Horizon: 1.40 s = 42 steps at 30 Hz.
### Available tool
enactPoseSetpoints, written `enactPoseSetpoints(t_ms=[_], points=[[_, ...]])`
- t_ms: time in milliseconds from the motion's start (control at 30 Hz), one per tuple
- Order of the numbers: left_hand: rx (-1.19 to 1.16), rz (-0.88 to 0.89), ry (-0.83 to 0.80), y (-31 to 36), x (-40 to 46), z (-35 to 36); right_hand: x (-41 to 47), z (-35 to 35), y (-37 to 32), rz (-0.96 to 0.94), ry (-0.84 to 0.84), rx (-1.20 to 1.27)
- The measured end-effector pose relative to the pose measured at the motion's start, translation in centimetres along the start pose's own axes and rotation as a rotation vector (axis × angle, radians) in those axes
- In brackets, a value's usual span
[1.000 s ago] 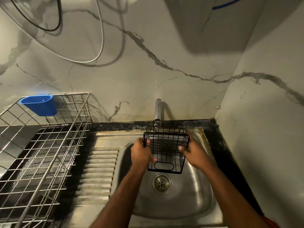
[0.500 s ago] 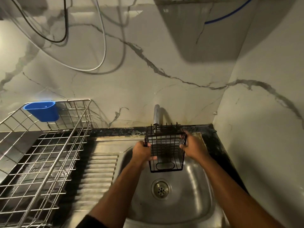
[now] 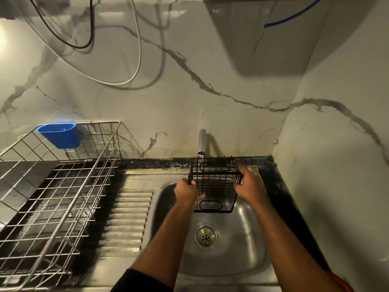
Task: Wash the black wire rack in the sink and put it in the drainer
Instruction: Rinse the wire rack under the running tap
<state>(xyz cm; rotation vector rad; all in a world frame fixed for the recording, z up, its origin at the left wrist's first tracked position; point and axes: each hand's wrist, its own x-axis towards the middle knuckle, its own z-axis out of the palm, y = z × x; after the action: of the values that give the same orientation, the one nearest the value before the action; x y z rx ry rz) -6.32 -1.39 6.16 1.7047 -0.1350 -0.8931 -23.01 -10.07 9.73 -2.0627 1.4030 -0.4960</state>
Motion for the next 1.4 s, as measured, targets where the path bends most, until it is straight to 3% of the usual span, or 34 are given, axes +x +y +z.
enactPoseSetpoints(t_ms=[333,500,1400], points=[[-0.096,0.061,0.023,0.1,0.1,-0.6,-0.6,1.0,-0.5,-0.025,0.072,-0.039],[-0.123,-0.037,0.054,0.2,-0.3,-1.0,-0.4,1.8,-0.6,-0.030,0.072,0.037],[-0.198,-0.049,-0.046,-1.0,0.8,0.0,-0.1,0.5,-0.1,-0.068,0.160,0.114]])
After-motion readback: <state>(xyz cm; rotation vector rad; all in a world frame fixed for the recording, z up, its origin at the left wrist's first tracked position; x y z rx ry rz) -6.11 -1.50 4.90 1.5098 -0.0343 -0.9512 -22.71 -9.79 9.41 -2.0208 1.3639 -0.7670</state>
